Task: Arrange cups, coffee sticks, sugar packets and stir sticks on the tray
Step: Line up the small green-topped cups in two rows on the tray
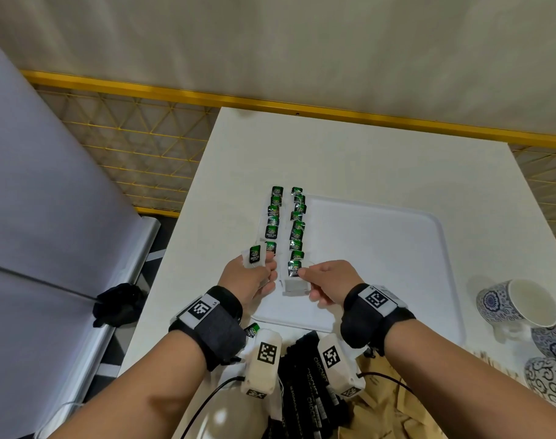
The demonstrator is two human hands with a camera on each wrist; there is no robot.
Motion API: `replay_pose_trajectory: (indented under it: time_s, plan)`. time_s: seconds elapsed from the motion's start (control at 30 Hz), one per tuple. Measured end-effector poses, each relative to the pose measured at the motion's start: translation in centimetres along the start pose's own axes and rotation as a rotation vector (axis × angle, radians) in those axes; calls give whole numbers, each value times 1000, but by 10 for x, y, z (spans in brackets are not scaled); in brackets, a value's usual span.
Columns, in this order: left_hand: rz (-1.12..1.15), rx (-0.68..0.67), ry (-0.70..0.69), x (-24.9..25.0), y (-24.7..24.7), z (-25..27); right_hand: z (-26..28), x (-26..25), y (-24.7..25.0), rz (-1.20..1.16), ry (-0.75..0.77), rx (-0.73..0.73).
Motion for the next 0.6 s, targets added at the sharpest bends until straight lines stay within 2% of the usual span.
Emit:
replay_pose_trajectory:
  time_s: [0.1,0.33,0.6]
  plan:
    - [0,-4,3,-1,-2,0,-4,1,-1,37,11,12]
    - [-1,-6,-2,0,-6,3,-5,4,5,-57,68,127]
    - [-26,2,2,-2,-6,3,-7,-8,4,148,257,171]
Point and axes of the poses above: each hand's wrist, its own z-axis away from the middle knuckle, its own y-axis out of the back of the hand, x = y × z, the point moved 7 cm from there along -z, towards the middle knuckle, and after that the axes turned 2 degrees about x, right-handed, at the moved point
